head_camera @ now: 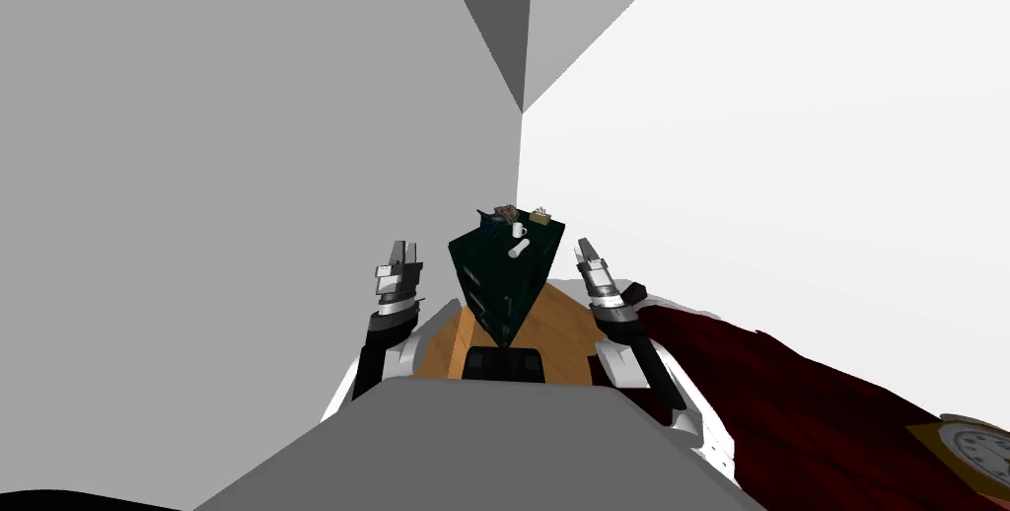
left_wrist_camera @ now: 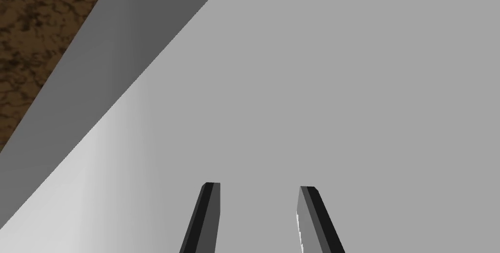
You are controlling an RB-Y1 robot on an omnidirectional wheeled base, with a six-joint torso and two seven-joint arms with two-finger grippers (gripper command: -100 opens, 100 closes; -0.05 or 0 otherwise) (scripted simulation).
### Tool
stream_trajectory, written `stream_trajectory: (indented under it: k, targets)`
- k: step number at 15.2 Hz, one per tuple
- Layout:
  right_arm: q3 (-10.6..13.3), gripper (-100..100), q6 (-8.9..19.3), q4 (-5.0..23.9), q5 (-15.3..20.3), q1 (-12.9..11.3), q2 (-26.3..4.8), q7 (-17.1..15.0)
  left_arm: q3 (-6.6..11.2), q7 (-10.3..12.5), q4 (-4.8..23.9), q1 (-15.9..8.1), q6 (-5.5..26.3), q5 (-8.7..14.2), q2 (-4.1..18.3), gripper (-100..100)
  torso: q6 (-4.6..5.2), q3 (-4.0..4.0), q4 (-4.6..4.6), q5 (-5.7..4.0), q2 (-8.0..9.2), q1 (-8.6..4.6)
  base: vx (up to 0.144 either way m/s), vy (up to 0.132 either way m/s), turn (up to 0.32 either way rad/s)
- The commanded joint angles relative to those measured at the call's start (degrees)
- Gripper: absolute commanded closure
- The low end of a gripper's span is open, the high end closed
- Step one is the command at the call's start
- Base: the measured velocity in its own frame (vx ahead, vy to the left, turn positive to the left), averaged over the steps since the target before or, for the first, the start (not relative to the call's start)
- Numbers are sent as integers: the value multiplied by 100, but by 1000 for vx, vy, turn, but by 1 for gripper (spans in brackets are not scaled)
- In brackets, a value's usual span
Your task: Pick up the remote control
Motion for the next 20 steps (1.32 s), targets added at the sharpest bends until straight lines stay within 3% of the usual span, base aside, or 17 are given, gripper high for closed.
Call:
stream_trajectory:
  k: [1, 10, 17, 20]
  targets:
    - [19, -100, 109, 2, 41, 41, -286, 15, 0, 0, 0, 0, 0, 0, 0, 0, 0, 0, 0, 0, 0, 0, 0, -32, 91]
    - [52, -100, 308, 8, 121, 127, -1408, 42, 0, 0, 0, 0, 0, 0, 0, 0, 0, -1, 0, 0, -1, 0, 0, -24, 68]
    - [52, -100, 308, 8, 121, 127, -1414, 42, 0, 0, 0, 0, 0, 0, 0, 0, 1, 0, 0, 2, -1, 12, 0, -4, 11]
    - [-5, -100, 272, 14, 221, 29, -1565, 72, -2, 0, 0, -2, 0, 0, -2, 0, -3, 26, 9, 10, 49, 55, -169, 111, 114]
